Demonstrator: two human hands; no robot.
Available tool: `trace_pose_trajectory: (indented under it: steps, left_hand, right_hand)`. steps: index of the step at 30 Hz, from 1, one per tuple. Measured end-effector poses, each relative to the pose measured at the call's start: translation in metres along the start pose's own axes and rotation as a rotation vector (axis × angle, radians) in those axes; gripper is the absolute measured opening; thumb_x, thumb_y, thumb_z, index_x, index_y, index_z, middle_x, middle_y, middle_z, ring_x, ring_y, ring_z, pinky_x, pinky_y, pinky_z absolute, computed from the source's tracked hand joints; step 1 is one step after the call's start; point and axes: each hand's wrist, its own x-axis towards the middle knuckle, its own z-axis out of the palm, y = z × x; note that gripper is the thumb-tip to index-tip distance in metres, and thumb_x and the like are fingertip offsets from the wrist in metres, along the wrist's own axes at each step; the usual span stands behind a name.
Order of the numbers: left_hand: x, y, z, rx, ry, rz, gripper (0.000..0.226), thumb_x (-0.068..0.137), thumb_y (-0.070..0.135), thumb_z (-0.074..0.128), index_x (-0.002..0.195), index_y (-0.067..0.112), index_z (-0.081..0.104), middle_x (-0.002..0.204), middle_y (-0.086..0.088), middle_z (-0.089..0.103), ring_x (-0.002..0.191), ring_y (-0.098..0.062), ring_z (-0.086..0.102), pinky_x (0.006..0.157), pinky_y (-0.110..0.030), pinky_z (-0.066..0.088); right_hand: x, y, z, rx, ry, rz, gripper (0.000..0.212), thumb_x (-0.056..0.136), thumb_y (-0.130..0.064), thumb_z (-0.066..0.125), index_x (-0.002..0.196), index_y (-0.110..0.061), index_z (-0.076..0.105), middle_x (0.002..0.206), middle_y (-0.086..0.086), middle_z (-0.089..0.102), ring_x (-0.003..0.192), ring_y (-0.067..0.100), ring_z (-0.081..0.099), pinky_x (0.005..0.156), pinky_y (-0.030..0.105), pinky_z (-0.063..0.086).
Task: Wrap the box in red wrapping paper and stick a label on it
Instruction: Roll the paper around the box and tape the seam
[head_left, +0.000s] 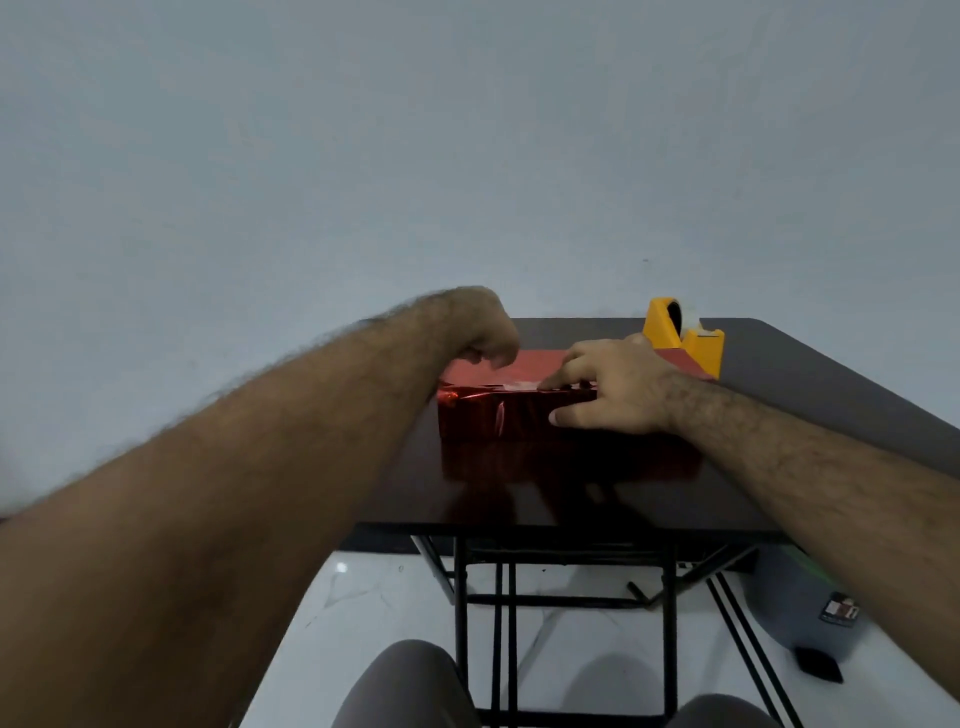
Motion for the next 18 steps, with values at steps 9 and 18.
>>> trace_pose_trajectory:
  steps: [9,18]
  left_hand:
    - [0.001,-0.023,0.012,-0.021,-0.053,-0.015,0.06,0.071,0.062,0.092,0.078,0.008,0.066,0.069,-0.003,0.066,0.063,-0.023,0.063,0.069,-0.035,0.05]
    - [0.001,-0.019,0.017,-0.149,-0.057,-0.03,0.068,0.068,0.067,0.091,0.092,0.006,0.071,0.085,-0.005,0.074,0.074,-0.023,0.068,0.079,-0.035,0.057]
  right_hand:
    - [-0.003,0.004,0.011,0.18,0.059,0.066,0.077,0.062,-0.091,0.05,0.123,-0.049,0.073,0.12,-0.024,0.057,0.117,0.004,0.054,0.104,0.045,0.033]
    - [0.005,0.005,0.007,0.2,0.044,0.086,0.075,0.058,-0.096,0.05,0.114,-0.052,0.076,0.112,-0.027,0.06,0.112,0.0,0.056,0.11,0.05,0.036]
